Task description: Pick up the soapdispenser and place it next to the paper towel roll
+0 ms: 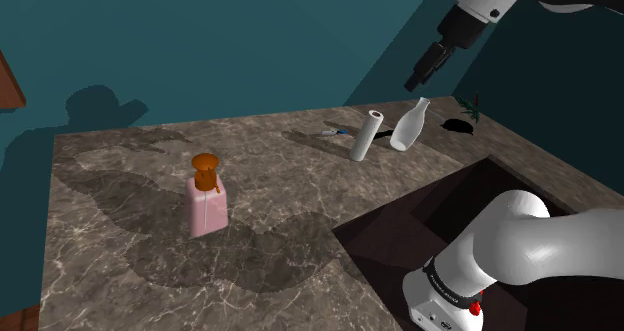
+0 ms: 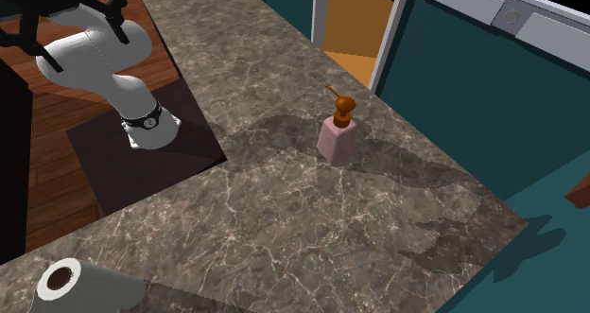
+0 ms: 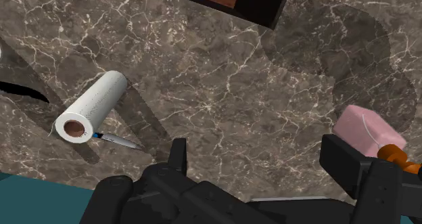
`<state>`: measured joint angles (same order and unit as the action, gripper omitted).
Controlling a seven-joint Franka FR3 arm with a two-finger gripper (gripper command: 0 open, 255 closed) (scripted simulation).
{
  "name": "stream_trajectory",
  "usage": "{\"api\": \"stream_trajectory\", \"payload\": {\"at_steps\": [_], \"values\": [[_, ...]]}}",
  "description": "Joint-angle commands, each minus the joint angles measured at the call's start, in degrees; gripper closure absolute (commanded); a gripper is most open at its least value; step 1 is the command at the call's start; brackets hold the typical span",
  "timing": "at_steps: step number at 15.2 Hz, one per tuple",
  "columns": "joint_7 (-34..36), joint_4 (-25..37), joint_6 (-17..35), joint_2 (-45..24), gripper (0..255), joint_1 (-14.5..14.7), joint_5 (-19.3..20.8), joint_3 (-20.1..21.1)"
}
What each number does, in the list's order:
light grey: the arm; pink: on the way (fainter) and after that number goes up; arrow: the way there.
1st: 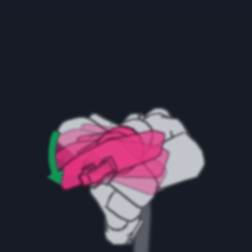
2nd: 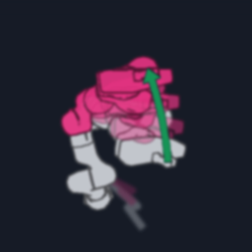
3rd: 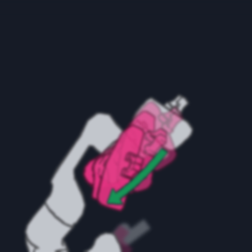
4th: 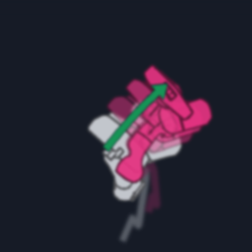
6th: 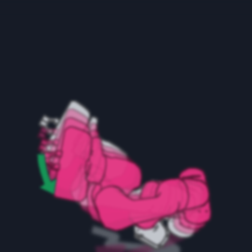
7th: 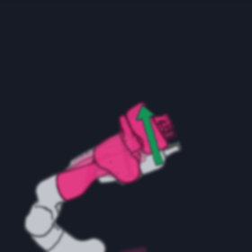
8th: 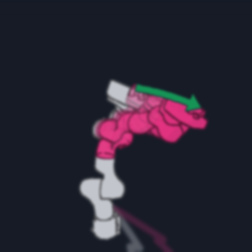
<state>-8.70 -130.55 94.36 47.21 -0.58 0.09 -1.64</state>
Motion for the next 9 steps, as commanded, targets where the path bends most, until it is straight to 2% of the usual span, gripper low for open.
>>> {"api": "stream_trajectory", "payload": {"at_steps": [1, 9], "values": [[0.0, 0.0, 0.0, 0.0, 0, 0.0, 0.0, 0.0], [7.01, -3.4, 9.64, -6.19, 0, 2.96, -4.58, 7.52]]}}
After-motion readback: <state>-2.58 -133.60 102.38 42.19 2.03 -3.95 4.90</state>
